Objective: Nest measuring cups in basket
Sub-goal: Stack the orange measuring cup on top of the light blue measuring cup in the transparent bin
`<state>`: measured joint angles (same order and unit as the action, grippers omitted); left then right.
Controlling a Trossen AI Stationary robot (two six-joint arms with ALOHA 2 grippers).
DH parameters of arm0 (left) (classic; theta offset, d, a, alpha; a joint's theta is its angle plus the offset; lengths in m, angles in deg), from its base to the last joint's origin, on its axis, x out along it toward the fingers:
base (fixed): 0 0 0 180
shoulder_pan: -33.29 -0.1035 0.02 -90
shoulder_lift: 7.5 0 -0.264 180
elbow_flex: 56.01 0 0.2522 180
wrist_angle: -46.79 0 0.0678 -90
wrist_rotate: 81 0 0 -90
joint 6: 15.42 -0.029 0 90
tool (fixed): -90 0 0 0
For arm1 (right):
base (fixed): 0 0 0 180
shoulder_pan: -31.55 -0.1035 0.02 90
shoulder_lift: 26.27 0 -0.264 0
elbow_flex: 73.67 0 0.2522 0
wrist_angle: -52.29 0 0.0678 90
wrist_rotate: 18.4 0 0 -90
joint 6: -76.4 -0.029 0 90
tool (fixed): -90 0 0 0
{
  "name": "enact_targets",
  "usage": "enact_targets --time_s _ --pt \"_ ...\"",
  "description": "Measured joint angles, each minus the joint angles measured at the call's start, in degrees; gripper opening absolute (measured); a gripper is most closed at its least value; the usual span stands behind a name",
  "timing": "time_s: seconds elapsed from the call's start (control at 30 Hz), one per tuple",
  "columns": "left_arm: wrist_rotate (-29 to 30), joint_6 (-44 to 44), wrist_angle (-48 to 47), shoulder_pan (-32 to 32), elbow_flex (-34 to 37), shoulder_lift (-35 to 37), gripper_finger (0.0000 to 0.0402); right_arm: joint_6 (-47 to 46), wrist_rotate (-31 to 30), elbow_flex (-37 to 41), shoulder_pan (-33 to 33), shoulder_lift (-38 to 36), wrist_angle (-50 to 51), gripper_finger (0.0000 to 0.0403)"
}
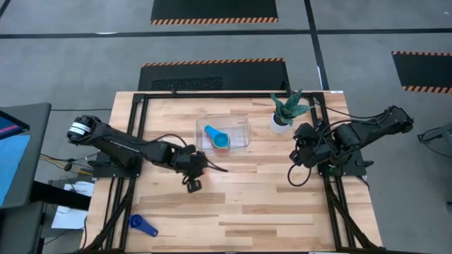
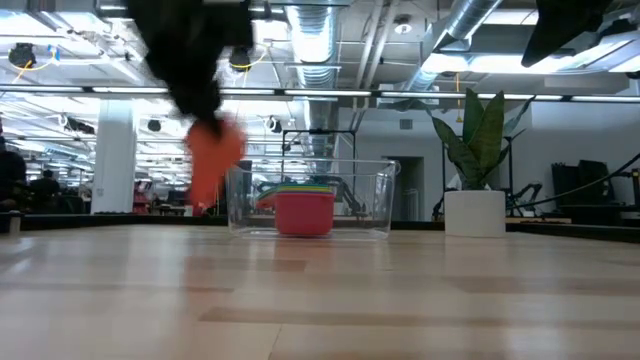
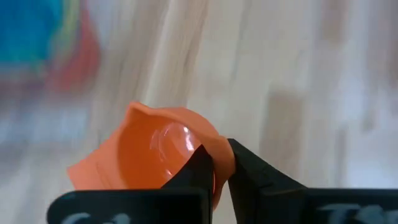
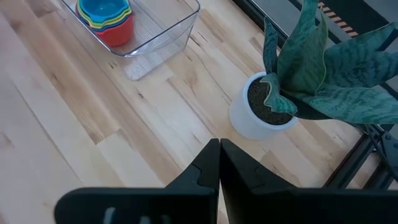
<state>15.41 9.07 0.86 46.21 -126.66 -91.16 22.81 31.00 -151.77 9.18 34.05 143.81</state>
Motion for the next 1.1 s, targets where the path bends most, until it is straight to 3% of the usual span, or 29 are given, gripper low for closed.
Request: enact_targets --time_s 0.13,0.27,0.4,0.6,0.73,1.1 --pt "7.62 -9.09 -0.25 -0.76 -9.96 0.00 0.0011 0.05 -0.05 0.00 0.00 0.00 -0.02 0.0033" --pt "15.72 -17.82 -2.62 -5.52 -17.67 0.00 0.0011 0.08 -0.04 0.00 0.00 0.00 -0.07 0.0033" --pt "11.86 -20.03 -3.71 -11.25 -21.16 0.02 0.0011 0.08 -0.03 0.00 0.00 0.00 -0.09 0.0033" --pt "8.77 -23.50 -8.30 -14.83 -21.72 -1.21 0.0011 0.08 0.00 -0.02 -0.09 -0.02 -0.17 0.0033" --pt "5.78 -25.04 -10.62 -17.57 -21.68 -6.19 0.0011 0.07 0.04 -0.04 -0.09 -0.01 -0.23 0.0033" --pt "6.66 -30.27 -9.58 -20.63 -25.41 -20.05 0.0011 0.08 0.09 -0.07 -0.09 -0.02 -0.11 0.0033"
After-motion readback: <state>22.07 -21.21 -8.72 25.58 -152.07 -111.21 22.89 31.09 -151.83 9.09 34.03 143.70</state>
